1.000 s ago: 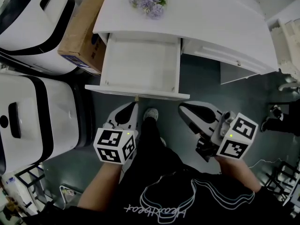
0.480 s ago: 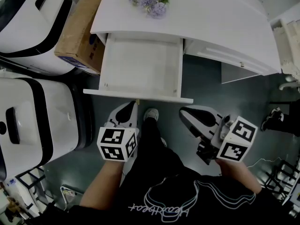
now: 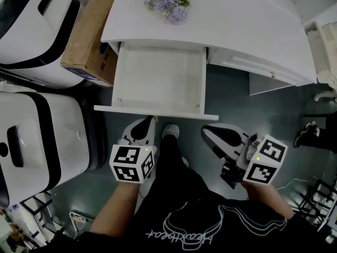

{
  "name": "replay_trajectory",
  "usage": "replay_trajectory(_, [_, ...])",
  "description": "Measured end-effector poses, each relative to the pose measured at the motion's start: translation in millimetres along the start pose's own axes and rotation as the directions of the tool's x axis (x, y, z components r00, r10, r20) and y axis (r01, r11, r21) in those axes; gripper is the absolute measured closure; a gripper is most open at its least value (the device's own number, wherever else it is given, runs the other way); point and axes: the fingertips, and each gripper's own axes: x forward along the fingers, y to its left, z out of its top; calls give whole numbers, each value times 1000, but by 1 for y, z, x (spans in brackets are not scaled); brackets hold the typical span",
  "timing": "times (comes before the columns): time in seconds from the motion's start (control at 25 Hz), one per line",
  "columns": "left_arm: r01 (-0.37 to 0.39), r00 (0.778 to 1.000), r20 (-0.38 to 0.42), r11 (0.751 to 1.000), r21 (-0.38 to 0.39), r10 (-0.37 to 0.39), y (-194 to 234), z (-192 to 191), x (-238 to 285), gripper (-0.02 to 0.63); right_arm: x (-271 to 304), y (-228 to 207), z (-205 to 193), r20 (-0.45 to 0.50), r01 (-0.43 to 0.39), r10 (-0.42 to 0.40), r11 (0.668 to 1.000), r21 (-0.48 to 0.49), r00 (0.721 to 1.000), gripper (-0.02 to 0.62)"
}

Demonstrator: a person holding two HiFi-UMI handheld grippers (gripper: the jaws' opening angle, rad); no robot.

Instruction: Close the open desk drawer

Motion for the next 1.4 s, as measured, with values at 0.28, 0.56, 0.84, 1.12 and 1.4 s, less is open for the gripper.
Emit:
replay_trajectory(0.28, [-4, 1000, -3, 1000, 7, 4, 1, 6, 6, 601, -1, -4, 1, -1, -1, 1, 1000, 10, 1000, 589])
replay_trajectory(0.56, [-7, 1000, -2, 1000, 15, 7, 6, 14, 15, 601, -2, -13, 4, 6, 8, -8, 1000, 18, 1000, 589])
replay_trajectory(0.84, [-20, 1000, -10, 1000, 4, 20, 8, 24, 26, 601, -4, -21, 7, 15, 19, -20, 999, 42, 1000, 589])
replay_trajectory(1.12, [-21, 1000, -22, 1000, -7, 21, 12, 34, 37, 601, 1, -25, 15, 29, 23, -25, 998, 61, 999, 589])
replay_trajectory(1.4, [-14, 999, -39, 1000, -5, 14, 16, 43, 47, 601, 4, -31, 22, 39, 41, -45, 996, 82, 998, 589])
